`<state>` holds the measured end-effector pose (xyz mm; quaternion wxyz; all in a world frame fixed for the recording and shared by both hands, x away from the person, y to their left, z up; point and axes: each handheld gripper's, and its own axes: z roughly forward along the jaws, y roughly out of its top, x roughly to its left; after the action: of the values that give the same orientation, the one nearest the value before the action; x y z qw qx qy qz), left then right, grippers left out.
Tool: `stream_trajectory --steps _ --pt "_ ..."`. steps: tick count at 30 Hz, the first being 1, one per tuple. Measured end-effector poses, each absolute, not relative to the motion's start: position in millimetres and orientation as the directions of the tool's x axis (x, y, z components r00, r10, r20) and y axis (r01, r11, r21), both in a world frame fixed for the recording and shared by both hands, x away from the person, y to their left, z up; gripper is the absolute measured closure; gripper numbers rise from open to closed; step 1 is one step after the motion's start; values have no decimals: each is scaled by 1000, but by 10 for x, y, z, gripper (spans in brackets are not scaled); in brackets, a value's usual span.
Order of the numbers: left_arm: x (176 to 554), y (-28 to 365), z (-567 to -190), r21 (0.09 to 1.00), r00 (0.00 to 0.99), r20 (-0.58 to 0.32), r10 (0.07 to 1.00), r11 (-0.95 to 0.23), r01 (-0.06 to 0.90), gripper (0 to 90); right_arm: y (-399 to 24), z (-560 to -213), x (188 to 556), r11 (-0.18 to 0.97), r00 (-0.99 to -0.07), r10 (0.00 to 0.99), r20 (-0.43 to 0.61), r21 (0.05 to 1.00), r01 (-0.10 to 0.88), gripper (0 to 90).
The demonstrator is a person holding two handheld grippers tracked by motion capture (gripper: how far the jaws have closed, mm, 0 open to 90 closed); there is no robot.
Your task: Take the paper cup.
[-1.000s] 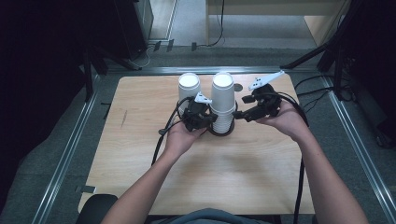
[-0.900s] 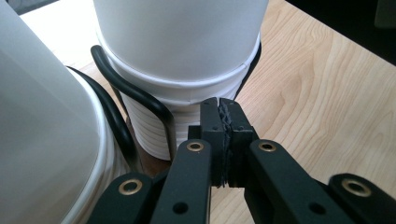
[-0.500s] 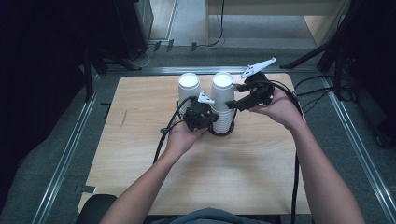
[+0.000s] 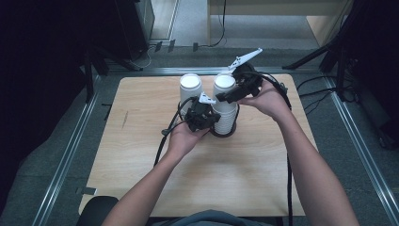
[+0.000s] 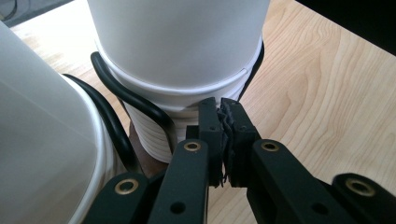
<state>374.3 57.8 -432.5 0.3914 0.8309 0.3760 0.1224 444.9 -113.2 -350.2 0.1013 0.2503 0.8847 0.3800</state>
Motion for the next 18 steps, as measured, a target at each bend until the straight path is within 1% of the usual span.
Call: stream_trajectory --steps 3,7,18 --pt "3740 578 -4322 744 687 -90 721 -410 528 880 -1106 -3498 4457 587 -851 526 6 721 368 189" --pt "3741 572 -4327 742 687 -85 722 -414 527 881 -1098 -3490 4456 597 -853 522 -12 719 355 197" --pt "3745 560 -4333 739 687 -85 722 -417 529 877 -1095 -3437 4453 607 -853 521 -16 710 357 217"
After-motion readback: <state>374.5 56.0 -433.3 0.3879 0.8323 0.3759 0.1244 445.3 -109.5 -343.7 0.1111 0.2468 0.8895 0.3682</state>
